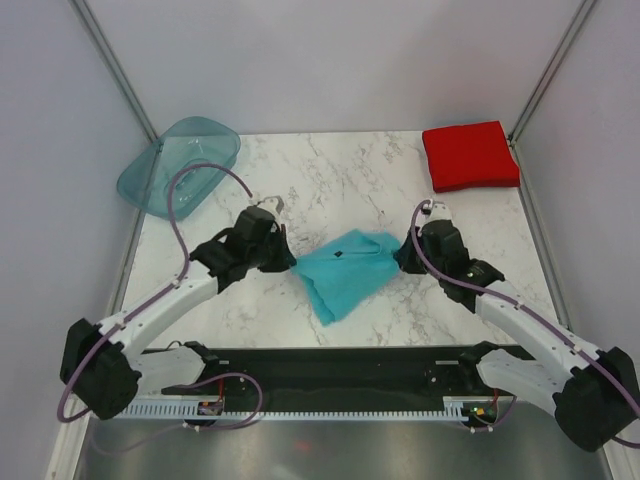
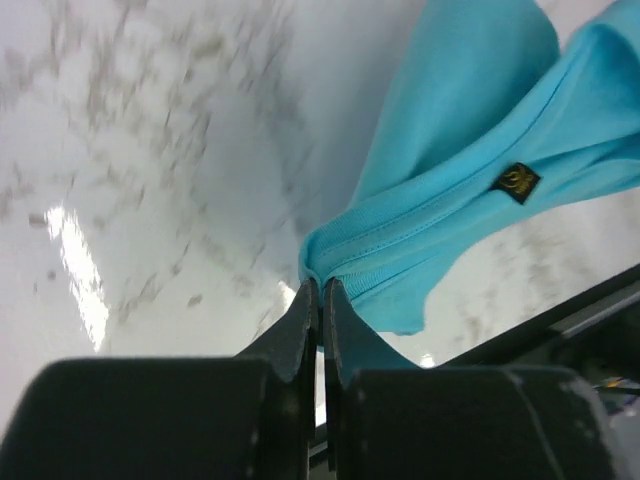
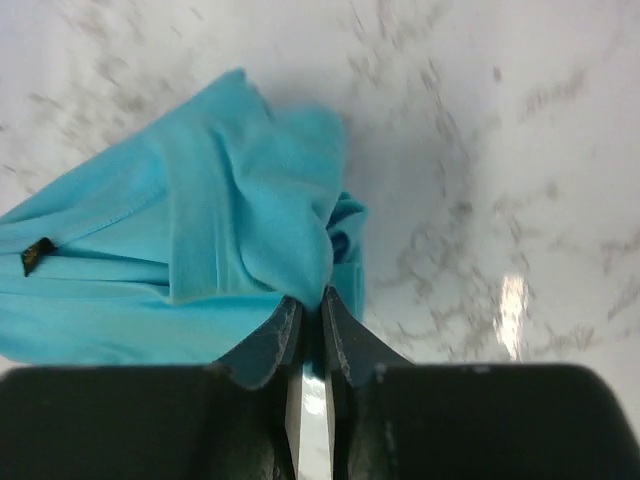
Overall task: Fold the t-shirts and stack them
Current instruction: Flatten the tshirt out
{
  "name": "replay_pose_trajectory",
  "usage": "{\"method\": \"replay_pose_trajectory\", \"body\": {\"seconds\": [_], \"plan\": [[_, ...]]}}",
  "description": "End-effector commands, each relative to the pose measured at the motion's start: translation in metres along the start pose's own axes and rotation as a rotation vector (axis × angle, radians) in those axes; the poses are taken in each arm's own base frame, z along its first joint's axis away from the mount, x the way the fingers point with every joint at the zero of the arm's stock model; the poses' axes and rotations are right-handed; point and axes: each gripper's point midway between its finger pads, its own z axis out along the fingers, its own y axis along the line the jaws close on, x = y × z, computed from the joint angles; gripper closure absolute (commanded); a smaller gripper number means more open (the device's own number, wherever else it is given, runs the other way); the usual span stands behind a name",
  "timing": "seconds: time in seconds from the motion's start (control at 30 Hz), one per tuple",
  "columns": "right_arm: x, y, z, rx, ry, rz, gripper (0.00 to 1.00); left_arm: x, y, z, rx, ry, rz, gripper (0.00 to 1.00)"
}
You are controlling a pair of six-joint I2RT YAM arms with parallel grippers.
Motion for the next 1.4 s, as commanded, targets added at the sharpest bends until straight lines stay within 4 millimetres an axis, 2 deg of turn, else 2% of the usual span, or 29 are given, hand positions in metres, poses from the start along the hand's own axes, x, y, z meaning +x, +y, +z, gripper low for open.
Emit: {"method": "replay_pose_trajectory", "body": {"seconds": [0.0, 0.07, 0.17, 0.27, 0.33, 0.47, 0.57, 0.6, 0.63, 0.7, 0.73, 0.77, 0.83, 0.87, 0.9, 0.97, 1.0, 1.07, 1.1, 1.2, 1.23, 1.3, 1.37], "plan": [[0.035, -0.050, 0.004, 0.218, 0.055, 0.050, 0.82, 0.049, 0.046, 0.012, -0.173, 0.132, -0.030, 0.98], [0.044, -0.055, 0.006, 0.246, 0.088, 0.061, 0.79, 0.051, 0.050, 0.014, -0.194, 0.133, -0.028, 0.98], [0.040, -0.062, 0.003, 0.290, 0.078, 0.051, 0.77, 0.046, 0.047, 0.012, -0.184, 0.118, -0.030, 0.98], [0.030, -0.058, 0.001, 0.286, 0.063, 0.049, 0.69, 0.038, 0.032, 0.007, -0.115, 0.104, -0.029, 0.92], [0.026, -0.047, 0.002, 0.241, 0.073, 0.043, 0.63, 0.039, 0.018, 0.003, -0.041, 0.122, -0.030, 0.92], [0.031, 0.015, 0.012, -0.072, 0.141, 0.021, 0.57, 0.033, -0.010, -0.005, 0.098, 0.117, -0.051, 0.95], [0.041, 0.045, 0.015, -0.169, 0.169, -0.040, 0.50, 0.032, -0.032, -0.010, 0.206, 0.142, -0.087, 0.93], [0.049, 0.058, 0.012, -0.209, 0.180, -0.069, 0.49, 0.029, -0.051, -0.014, 0.305, 0.144, -0.098, 0.93], [0.050, 0.064, 0.012, -0.223, 0.172, -0.073, 0.49, 0.028, -0.062, -0.016, 0.362, 0.155, -0.119, 0.93], [0.057, 0.069, 0.008, -0.219, 0.164, -0.078, 0.48, 0.040, -0.087, -0.022, 0.513, 0.236, -0.193, 0.93], [0.053, 0.069, 0.005, -0.210, 0.136, -0.056, 0.48, 0.028, -0.104, -0.025, 0.616, 0.189, -0.184, 0.92], [0.056, 0.064, 0.003, -0.194, 0.132, -0.042, 0.48, 0.038, -0.111, -0.026, 0.653, 0.229, -0.212, 0.90], [0.052, 0.049, -0.003, -0.118, 0.099, 0.004, 0.47, 0.048, -0.117, -0.022, 0.681, 0.265, -0.204, 0.76], [0.050, 0.044, -0.005, -0.090, 0.093, 0.011, 0.47, 0.057, -0.118, -0.022, 0.697, 0.294, -0.180, 0.58], [0.051, 0.040, -0.007, -0.074, 0.094, 0.014, 0.47, 0.063, -0.116, -0.022, 0.702, 0.314, -0.170, 0.49], [0.053, 0.042, -0.012, -0.086, 0.115, 0.014, 0.46, 0.070, -0.113, -0.018, 0.703, 0.328, -0.134, 0.39], [0.054, 0.043, -0.013, -0.091, 0.122, 0.016, 0.46, 0.078, -0.097, -0.008, 0.609, 0.330, -0.107, 0.34], [0.058, 0.050, -0.016, -0.121, 0.145, 0.022, 0.46, 0.088, -0.070, 0.001, 0.462, 0.338, -0.066, 0.34], [0.060, 0.054, -0.017, -0.138, 0.150, 0.019, 0.45, 0.085, -0.056, 0.009, 0.376, 0.303, -0.056, 0.34], [0.066, 0.070, -0.019, -0.181, 0.158, 0.019, 0.45, 0.093, -0.024, 0.016, 0.207, 0.301, -0.031, 0.36], [0.067, 0.077, -0.016, -0.202, 0.153, 0.016, 0.46, 0.096, -0.016, 0.019, 0.170, 0.306, -0.029, 0.37], [0.085, 0.087, -0.012, -0.225, 0.190, -0.025, 0.47, 0.105, -0.006, 0.023, 0.130, 0.324, -0.023, 0.39], [0.093, 0.097, -0.008, -0.250, 0.199, -0.052, 0.48, 0.113, 0.001, 0.027, 0.104, 0.348, -0.027, 0.41]]}}
